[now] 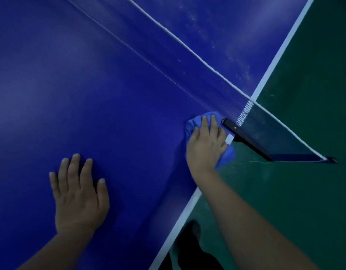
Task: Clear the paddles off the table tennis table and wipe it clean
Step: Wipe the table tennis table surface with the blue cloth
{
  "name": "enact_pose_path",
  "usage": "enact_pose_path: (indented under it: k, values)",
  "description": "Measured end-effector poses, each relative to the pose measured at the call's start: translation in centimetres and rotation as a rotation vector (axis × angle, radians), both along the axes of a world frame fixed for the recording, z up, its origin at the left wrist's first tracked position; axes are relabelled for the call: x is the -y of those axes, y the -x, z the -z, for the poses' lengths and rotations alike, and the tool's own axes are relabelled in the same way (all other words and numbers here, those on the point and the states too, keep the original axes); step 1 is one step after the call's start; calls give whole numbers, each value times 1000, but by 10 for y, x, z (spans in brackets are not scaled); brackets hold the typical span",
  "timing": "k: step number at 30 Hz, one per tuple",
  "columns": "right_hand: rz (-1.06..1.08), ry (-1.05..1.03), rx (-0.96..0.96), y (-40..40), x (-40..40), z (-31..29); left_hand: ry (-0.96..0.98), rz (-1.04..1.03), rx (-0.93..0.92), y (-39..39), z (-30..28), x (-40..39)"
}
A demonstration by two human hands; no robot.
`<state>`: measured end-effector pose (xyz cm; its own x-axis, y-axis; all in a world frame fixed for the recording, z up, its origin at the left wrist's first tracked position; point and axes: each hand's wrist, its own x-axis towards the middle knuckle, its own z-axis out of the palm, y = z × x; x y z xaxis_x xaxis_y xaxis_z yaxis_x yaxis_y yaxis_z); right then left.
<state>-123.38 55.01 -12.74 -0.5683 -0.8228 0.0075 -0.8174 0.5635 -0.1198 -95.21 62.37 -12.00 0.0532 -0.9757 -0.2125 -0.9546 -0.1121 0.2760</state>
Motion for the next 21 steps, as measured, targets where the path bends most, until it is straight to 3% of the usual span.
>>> enact_pose_path:
  k: [5, 9, 12, 14, 16, 19, 21]
  values:
    - [-177, -9, -6, 14, 23, 3, 7, -1, 14, 3, -1, 1]
    - [-105, -200, 27, 73, -68, -5, 7, -10, 10, 4, -2, 1]
    - [107, -27, 166, 90, -106, -21, 12, -11, 9, 3, -2, 0]
    - [4, 131, 122, 76, -91, -28, 17, -12, 8, 4, -2, 1]
    - [-240, 220, 111, 62, -63, -22, 17, -13, 12, 4, -1, 1]
    - [-385, 76, 35, 64, -35, -11, 26, -10, 10, 4, -3, 1]
    - [-253, -32, 73, 88, -51, -13, 26, -2, 2, 4, -4, 0]
